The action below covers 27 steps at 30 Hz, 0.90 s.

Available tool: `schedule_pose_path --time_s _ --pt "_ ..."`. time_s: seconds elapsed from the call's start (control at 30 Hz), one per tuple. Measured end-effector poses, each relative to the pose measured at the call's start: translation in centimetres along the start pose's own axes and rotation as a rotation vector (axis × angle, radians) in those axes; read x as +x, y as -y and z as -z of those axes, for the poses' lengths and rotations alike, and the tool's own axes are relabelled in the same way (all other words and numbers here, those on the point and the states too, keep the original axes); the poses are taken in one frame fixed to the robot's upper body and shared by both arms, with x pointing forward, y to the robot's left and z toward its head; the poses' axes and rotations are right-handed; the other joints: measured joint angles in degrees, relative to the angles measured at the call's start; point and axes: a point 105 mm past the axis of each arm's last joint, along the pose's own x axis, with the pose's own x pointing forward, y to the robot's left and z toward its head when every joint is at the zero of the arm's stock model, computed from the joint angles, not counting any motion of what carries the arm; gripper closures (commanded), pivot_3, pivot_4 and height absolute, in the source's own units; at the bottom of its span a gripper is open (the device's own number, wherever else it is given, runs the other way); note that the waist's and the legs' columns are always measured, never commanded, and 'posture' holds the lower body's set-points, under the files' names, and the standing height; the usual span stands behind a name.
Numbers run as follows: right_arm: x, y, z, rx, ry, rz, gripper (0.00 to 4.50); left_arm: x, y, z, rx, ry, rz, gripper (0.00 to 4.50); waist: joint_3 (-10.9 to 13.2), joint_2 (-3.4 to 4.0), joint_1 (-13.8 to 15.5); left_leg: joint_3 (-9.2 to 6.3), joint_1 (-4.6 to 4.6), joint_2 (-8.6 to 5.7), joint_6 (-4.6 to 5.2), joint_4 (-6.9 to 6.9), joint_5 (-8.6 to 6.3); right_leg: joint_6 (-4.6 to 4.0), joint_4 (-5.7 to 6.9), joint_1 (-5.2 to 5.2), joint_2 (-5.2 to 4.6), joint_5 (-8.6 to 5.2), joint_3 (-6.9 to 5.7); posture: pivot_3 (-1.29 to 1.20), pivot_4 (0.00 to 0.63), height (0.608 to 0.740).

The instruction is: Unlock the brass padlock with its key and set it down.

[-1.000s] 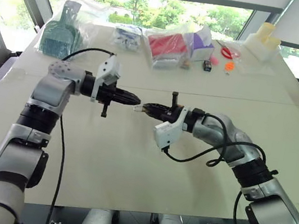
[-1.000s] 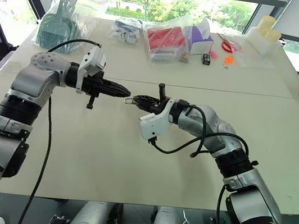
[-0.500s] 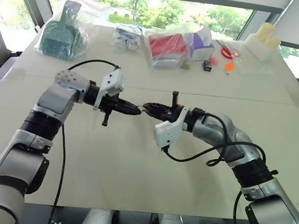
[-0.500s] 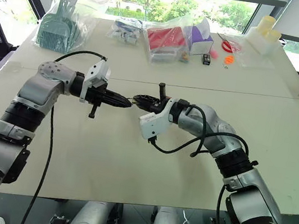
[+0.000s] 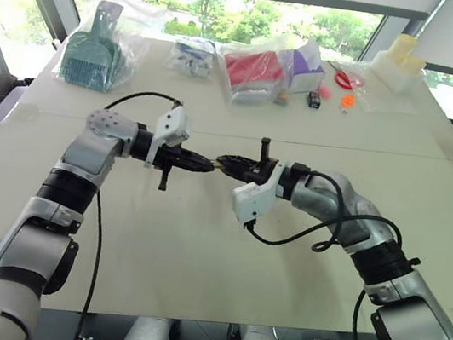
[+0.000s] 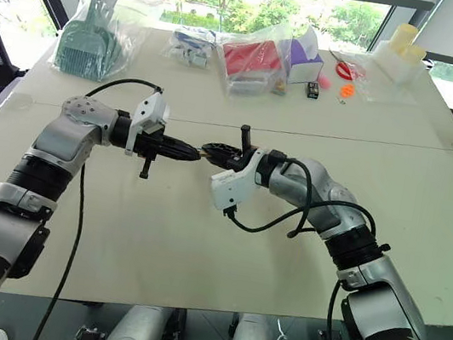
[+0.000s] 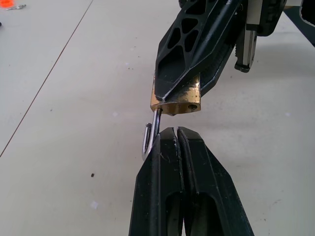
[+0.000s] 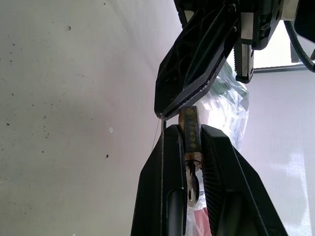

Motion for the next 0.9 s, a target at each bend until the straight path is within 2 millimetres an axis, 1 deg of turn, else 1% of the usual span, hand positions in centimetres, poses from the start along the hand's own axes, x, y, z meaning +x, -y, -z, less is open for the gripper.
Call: schedule_pose_path --time_s 0.23,0.53,0.63,0.8,0.9 --pt "0.0 0.2 -0.1 0.003 0.006 0.009 4.50 -0.3 -1.0 0.7 -0.008 -0.014 -0.069 4.46 0.0 0.00 0.0 0.00 0.00 0.00 0.01 0.00 -0.01 0.00 0.00 0.00 0.00 0.00 0.00 0.00 0.150 0.740" --pt "-0.1 0.1 -0.1 0.011 0.014 0.002 4.50 -0.3 -1.2 0.6 -0.004 -0.004 -0.094 4.46 0.0 0.00 0.0 0.00 0.00 0.00 0.00 0.00 0.00 0.00 0.00 0.00 0.00 0.00 0.00 0.00 0.150 0.740" --pt "-0.2 -0.8 0.5 0.038 -0.002 -0.016 4.50 -0.7 -1.1 0.7 0.001 -0.015 -0.098 4.46 0.0 0.00 0.0 0.00 0.00 0.00 0.00 0.00 0.00 0.00 0.00 0.00 0.00 0.00 0.00 0.00 0.150 0.740" --pt "-0.8 -3.4 2.0 0.096 -0.056 -0.065 4.50 -2.0 -0.6 1.6 -0.030 -0.038 -0.127 4.46 0.0 0.00 -0.1 0.00 0.01 0.01 0.01 0.00 0.00 0.00 0.01 0.00 0.00 0.00 0.00 0.00 0.150 0.740" --pt "-1.0 -4.3 2.5 0.106 -0.066 -0.091 4.50 -2.1 -0.4 1.5 -0.034 -0.032 -0.132 4.46 0.0 0.00 0.0 0.00 0.00 0.01 0.00 0.00 0.00 0.00 0.00 0.01 -0.01 0.00 0.00 0.00 0.150 0.740"
